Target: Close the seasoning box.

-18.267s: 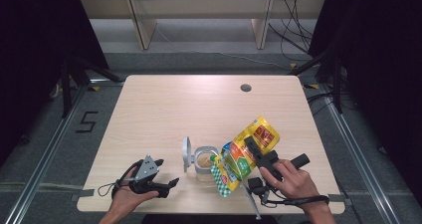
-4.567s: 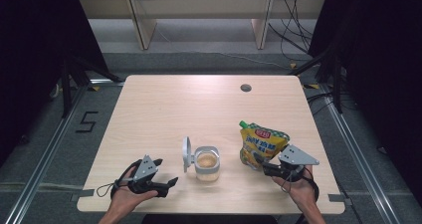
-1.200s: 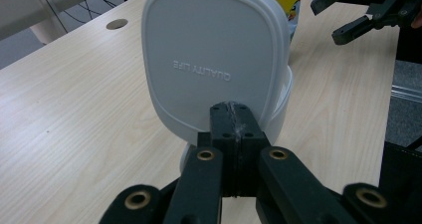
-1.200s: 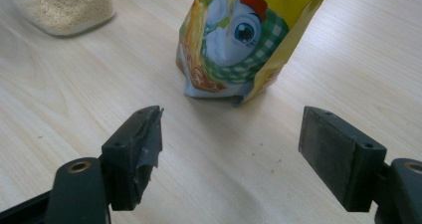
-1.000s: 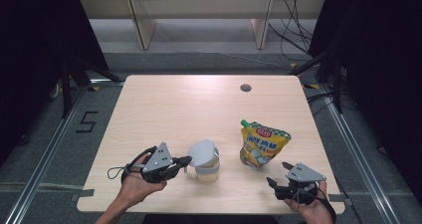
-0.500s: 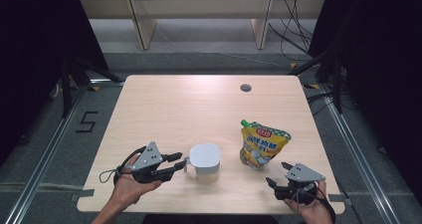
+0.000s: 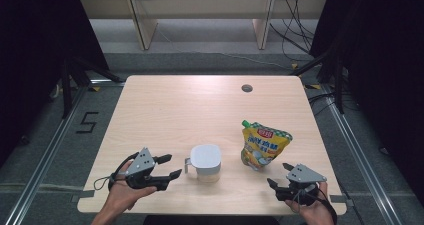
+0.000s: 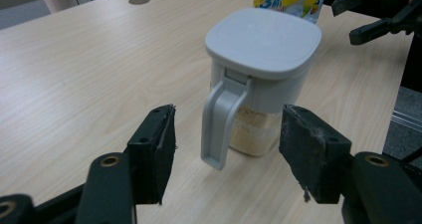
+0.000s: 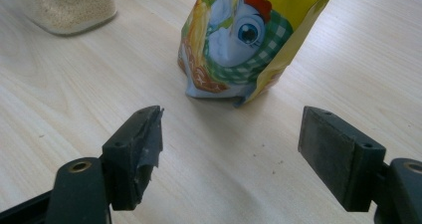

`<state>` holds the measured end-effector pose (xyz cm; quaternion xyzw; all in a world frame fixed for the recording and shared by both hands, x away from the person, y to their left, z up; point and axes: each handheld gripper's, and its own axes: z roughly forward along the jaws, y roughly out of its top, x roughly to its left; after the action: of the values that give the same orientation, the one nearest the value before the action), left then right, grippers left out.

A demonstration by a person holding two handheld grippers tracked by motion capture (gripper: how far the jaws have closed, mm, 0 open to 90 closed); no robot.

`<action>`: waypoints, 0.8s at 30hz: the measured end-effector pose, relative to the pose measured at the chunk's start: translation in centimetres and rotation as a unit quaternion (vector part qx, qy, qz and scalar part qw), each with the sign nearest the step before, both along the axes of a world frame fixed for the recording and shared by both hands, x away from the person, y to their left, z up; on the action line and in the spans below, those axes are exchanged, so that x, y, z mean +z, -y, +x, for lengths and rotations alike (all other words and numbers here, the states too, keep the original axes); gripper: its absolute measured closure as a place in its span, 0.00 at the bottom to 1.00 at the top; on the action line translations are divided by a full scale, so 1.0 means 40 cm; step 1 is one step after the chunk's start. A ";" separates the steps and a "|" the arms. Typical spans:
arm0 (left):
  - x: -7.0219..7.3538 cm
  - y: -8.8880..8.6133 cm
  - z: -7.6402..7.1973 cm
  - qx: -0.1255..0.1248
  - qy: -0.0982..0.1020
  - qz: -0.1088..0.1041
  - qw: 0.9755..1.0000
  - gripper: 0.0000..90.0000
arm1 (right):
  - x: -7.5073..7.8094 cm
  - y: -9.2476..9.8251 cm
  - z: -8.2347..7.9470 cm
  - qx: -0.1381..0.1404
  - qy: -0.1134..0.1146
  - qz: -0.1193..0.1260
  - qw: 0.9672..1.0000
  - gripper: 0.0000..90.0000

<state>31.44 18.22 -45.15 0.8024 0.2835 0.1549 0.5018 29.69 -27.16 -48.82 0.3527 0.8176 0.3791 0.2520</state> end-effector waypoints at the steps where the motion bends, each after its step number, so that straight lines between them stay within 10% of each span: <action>1: -0.004 -0.002 -0.003 0.005 -0.004 0.000 1.000 0.43 | 0.000 0.000 0.001 0.002 0.000 -0.001 1.000 0.29; 24: -0.090 -0.019 -0.021 -0.007 -0.031 0.050 0.998 0.28 | 0.000 0.002 0.001 0.001 0.001 -0.002 1.000 0.27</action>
<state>30.62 18.98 -48.75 0.8329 0.2855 0.1408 0.4527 29.73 -27.25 -48.81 0.3514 0.8183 0.3781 0.2527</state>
